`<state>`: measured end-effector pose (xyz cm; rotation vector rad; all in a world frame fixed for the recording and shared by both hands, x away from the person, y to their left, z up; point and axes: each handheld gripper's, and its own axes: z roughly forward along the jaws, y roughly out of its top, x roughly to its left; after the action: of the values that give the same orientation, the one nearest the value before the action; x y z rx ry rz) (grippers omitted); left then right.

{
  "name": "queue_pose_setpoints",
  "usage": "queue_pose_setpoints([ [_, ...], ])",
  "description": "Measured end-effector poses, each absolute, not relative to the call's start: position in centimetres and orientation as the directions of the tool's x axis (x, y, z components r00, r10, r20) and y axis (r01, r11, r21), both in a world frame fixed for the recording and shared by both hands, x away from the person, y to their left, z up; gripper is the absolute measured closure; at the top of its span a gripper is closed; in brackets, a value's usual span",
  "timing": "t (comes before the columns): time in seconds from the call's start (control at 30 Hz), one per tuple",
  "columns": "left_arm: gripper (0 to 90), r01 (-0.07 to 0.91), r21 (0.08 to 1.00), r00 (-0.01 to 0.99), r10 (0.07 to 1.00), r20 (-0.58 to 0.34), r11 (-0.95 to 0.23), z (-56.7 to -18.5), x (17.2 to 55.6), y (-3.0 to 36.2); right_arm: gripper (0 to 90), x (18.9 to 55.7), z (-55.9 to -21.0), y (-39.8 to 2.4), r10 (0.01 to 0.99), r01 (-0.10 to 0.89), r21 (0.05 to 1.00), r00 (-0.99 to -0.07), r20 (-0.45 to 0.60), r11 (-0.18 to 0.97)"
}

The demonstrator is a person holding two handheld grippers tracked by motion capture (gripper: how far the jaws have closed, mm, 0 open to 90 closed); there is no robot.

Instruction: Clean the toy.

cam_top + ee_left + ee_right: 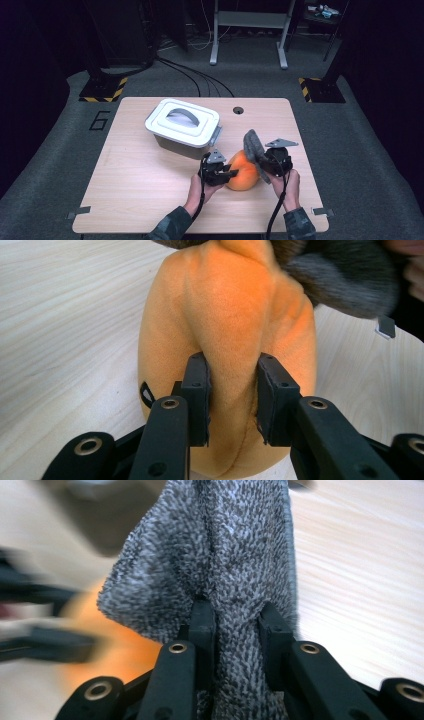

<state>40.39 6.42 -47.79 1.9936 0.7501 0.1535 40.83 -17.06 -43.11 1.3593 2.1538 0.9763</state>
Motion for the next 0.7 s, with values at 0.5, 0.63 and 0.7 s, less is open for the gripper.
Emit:
queue_pose_setpoints([
  [0.5, 67.0, 0.422, 0.835, 0.803, 0.574, -0.163, -0.354, -47.2, 40.5, 5.3, 72.8, 40.8, -43.3, -19.1, 0.916, 0.618, 0.755, -0.396, 0.059, 0.219],
  [0.63, 67.1, 0.431, 0.831, 0.798, 0.578, -0.17, -0.351, -47.3, 40.7, 5.4, 72.8, 39.1, -41.1, -18.1, 0.893, 0.554, 0.802, -0.445, 0.058, 0.224],
  [0.7, 67.1, 0.43, 0.831, 0.799, 0.577, -0.168, -0.353, -47.3, 40.7, 5.4, 72.7, 38.2, -40.1, -16.5, 0.87, 0.522, 0.811, -0.492, 0.032, 0.266],
])
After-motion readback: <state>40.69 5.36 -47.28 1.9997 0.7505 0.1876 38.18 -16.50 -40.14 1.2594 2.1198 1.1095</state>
